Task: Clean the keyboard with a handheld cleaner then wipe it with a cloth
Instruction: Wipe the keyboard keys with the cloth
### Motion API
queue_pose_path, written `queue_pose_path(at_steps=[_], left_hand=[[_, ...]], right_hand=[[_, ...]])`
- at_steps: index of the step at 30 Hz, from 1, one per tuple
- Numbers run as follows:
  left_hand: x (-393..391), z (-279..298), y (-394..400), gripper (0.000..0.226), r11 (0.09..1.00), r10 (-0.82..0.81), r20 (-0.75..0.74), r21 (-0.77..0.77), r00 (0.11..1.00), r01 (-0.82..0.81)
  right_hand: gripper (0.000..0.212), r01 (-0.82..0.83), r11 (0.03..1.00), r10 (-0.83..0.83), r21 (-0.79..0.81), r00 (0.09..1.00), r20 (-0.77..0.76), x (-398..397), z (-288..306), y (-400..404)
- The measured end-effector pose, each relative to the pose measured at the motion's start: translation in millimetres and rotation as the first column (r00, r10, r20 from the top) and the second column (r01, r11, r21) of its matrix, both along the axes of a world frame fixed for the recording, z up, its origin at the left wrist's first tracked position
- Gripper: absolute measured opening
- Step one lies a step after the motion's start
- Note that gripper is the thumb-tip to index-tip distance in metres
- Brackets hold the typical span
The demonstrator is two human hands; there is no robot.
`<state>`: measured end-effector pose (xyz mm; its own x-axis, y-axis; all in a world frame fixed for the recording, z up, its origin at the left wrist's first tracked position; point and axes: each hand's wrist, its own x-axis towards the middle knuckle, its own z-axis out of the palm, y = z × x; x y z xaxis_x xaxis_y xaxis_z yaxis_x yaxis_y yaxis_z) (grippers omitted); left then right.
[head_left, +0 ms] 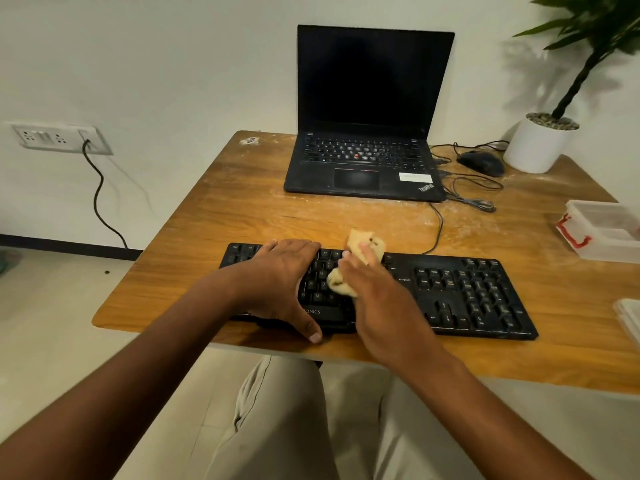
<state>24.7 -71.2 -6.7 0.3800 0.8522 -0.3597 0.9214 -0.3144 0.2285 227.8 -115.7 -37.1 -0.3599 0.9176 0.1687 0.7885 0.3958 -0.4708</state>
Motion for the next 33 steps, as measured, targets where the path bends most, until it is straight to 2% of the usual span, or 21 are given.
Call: queue_pose_path(at_steps=[3, 5, 9, 11, 13, 17, 20, 22, 24, 28, 31, 33], left_hand=[[0, -2, 2, 0.148, 1.000, -0.015, -0.010, 0.006, 1.000, 0.015], [0, -1, 2, 0.148, 1.000, -0.013, -0.004, 0.000, 1.000, 0.013], [0, -1, 3, 0.149, 1.000, -0.010, 0.002, -0.005, 1.000, 0.010], [0, 0, 2, 0.149, 1.000, -0.007, 0.000, -0.003, 1.000, 0.007], [1, 1, 0, 0.147, 1.000, -0.006, -0.005, 0.003, 1.000, 0.006], [2, 0, 1, 0.146, 1.000, -0.022, -0.011, 0.017, 1.000, 0.022], [1, 0, 2, 0.147, 1.000, -0.017, 0.000, 0.003, 1.000, 0.017], [1, 1, 1, 0.148, 1.000, -0.014, 0.000, -0.008, 1.000, 0.014], [1, 1, 1, 0.148, 1.000, -0.012, -0.001, -0.011, 1.000, 0.012], [2, 2, 0, 0.149, 1.000, -0.011, -0.026, -0.005, 1.000, 0.011], [3, 2, 1, 0.147, 1.000, -0.011, -0.023, 0.001, 1.000, 0.011], [2, 1, 2, 0.147, 1.000, -0.010, -0.014, -0.003, 1.000, 0.010]], right_hand=[[0.068, -0.102, 0.995, 0.103, -0.021, 0.991, 0.086, 13, 0, -30], [0.072, -0.028, 0.998, 0.033, -0.050, 0.994, 0.103, 30, 4, -32], [0.071, 0.128, 0.992, -0.129, 0.013, 0.985, 0.114, 31, 2, -4], [0.069, 0.153, 0.988, -0.153, 0.008, 0.986, 0.059, 13, 3, 5], [0.066, 0.080, 0.997, -0.081, -0.019, 0.997, -0.017, -8, 3, 0], [0.065, -0.080, 0.997, 0.078, 0.021, 0.995, 0.062, -8, -4, -34], [0.083, 0.043, 0.997, -0.033, -0.059, 0.986, 0.162, 28, 2, -42], [0.083, 0.146, 0.989, -0.139, -0.026, 0.974, 0.180, 39, 5, -33], [0.076, 0.175, 0.984, -0.176, 0.021, 0.968, 0.176, 31, 2, -22], [0.066, 0.000, 1.000, -0.003, 0.030, 0.994, 0.107, -5, -7, -29], [0.083, -0.087, 0.996, 0.088, -0.008, 0.984, 0.153, 3, 0, -46], [0.094, 0.004, 0.996, 0.012, -0.091, 0.983, 0.183, 26, 9, -53]])
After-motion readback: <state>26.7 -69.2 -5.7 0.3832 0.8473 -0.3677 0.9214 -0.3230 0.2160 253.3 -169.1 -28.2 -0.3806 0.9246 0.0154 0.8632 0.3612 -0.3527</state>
